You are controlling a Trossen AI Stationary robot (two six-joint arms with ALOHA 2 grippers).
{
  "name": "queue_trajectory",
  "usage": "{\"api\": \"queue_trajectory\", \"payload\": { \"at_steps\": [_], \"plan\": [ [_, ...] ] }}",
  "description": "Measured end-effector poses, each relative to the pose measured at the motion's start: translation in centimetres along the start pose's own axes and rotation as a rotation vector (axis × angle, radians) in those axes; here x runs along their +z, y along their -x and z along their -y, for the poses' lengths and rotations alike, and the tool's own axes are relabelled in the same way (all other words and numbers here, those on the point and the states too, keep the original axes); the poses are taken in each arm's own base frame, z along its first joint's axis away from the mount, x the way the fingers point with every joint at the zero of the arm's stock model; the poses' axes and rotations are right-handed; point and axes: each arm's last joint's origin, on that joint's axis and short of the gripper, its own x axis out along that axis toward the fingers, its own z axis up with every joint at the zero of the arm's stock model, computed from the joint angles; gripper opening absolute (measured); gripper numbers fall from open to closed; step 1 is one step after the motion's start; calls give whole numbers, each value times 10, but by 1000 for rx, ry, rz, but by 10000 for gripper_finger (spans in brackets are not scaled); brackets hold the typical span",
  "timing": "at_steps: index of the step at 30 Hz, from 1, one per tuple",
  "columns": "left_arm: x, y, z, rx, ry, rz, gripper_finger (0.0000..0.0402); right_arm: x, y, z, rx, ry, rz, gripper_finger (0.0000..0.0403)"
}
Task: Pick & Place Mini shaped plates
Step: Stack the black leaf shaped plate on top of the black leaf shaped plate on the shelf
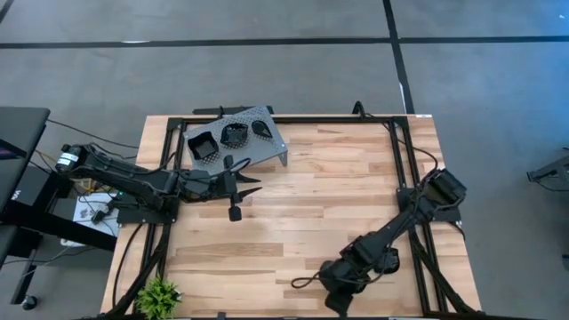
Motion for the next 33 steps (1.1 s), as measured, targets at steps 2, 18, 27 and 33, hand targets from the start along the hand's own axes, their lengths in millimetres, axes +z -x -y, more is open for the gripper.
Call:
{"api": "queue_trajectory", "payload": {
  "at_steps": [2,18,27,33],
  "plan": [
    [0,0,0,0,0,1,88,5,3,3,-6,21,-1,103],
    [3,0,-1,9,-4,31,88,-5,61,15,-242,-208,-165,102],
    [3,-3,-9,47,-40,34,88,-49,62,-18,-249,-35,219,104],
    [1,-5,-16,78,-26,24,88,-48,21,-20,-260,-3,158,143]
  ]
}}
